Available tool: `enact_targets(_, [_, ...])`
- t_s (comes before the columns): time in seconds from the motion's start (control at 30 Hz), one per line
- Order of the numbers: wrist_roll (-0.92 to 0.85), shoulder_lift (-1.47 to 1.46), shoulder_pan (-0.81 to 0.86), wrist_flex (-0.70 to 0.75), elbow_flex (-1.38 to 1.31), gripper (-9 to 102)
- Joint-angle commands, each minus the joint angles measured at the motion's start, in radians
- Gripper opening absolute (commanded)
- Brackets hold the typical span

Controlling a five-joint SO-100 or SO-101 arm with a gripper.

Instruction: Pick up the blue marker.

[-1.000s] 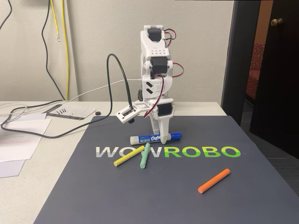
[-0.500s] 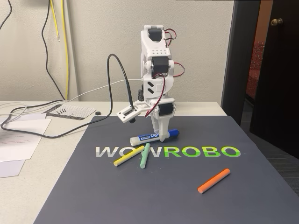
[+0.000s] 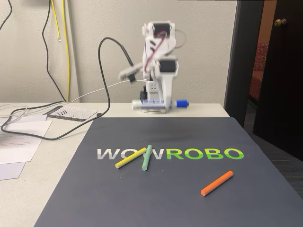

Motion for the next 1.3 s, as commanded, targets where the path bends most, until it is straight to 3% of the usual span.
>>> enact_targets(0.0, [0.054, 0.196, 0.008, -0.011, 0.038, 0])
enact_targets(0.53, [0.166, 0.799, 0.032, -0.181, 0.555, 0])
enact_targets(1.27, [0.178, 0.804, 0.063, -0.241, 0.601, 0])
